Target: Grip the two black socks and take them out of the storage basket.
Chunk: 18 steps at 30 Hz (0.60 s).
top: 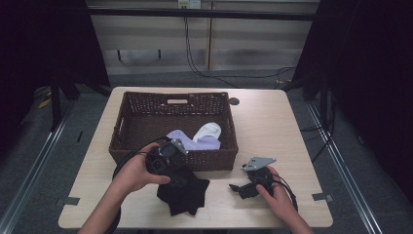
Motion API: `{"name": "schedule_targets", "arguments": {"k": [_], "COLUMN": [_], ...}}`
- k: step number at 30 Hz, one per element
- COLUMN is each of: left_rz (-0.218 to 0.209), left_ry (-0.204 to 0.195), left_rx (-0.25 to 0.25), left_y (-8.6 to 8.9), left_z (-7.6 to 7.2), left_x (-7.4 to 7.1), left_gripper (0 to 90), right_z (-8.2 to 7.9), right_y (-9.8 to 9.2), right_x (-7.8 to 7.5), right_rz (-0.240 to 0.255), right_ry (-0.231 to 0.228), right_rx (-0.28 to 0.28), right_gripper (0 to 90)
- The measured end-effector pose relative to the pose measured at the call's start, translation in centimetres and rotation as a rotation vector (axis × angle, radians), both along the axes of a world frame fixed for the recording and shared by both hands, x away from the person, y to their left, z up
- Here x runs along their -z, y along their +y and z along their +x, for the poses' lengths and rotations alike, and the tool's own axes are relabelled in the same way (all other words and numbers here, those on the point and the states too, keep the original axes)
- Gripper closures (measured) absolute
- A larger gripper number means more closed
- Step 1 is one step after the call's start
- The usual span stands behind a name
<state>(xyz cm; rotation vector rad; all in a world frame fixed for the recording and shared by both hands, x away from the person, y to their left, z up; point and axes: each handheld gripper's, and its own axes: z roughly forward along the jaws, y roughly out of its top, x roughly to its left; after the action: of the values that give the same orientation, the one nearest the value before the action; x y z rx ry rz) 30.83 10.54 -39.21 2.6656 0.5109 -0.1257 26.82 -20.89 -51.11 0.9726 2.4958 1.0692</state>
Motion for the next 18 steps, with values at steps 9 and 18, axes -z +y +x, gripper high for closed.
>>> {"name": "schedule_targets", "arguments": {"k": [9, 18], "left_rz": [-0.002, -0.004], "left_ry": [-0.01, -0.03], "left_rx": [-0.024, -0.076], "left_y": [2.7, 5.8], "left_z": [0.0, -0.3], "left_x": [0.5, 1.3], "left_gripper": [30.3, 27.9], "right_z": [0.0, 0.0], "right_y": [0.0, 0.0], "right_x": [0.0, 0.0], "right_rz": [0.0, 0.0], "right_ry": [0.0, 0.0], "right_rx": [0.0, 0.0], "right_gripper": [9.2, 9.2]}}
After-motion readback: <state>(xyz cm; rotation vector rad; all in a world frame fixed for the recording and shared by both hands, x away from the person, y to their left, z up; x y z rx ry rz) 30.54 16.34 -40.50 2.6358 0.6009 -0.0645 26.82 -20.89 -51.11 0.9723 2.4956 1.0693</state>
